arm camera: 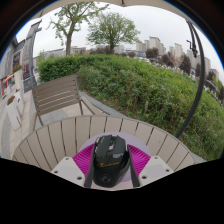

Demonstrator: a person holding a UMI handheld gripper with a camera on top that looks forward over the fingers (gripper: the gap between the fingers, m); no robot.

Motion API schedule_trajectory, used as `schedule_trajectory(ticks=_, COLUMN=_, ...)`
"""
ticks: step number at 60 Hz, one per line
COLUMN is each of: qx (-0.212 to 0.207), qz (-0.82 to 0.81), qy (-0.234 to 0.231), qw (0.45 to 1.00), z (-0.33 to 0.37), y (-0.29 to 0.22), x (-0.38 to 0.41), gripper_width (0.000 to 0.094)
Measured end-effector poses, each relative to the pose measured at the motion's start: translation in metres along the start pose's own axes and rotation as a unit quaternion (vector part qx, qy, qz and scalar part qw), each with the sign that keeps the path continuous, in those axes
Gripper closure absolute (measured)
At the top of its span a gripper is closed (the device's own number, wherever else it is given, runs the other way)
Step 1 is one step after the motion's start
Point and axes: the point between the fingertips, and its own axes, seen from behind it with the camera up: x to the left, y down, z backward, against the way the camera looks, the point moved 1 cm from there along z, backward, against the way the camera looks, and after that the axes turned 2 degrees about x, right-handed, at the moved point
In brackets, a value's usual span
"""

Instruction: Arrange mouse

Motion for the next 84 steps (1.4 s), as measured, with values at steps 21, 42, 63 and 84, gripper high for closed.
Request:
schedule_trajectory(ticks=21, qx=0.025, qz=-0.022, qy=0.014, qw=0.999, z=-0.026, y=0.024, x=-0.035, gripper_width=0.0095)
schedule_trajectory(ticks=42, qx=0.071, qz=-0.057, qy=-0.015, qw=0.996, z=0.246, y=0.041, x=-0.032, gripper_width=0.0081)
schedule_trajectory(ticks=63, qx=0.067, qz=-0.029, qy=0.015, qw=0.997, z=0.424, y=0.098, x=-0.046, gripper_width=0.0078)
schedule_trajectory(ticks=84, qx=0.048, qz=-0.032, qy=0.022, qw=0.998, z=0.461, y=0.109, x=-0.042, gripper_width=0.0081)
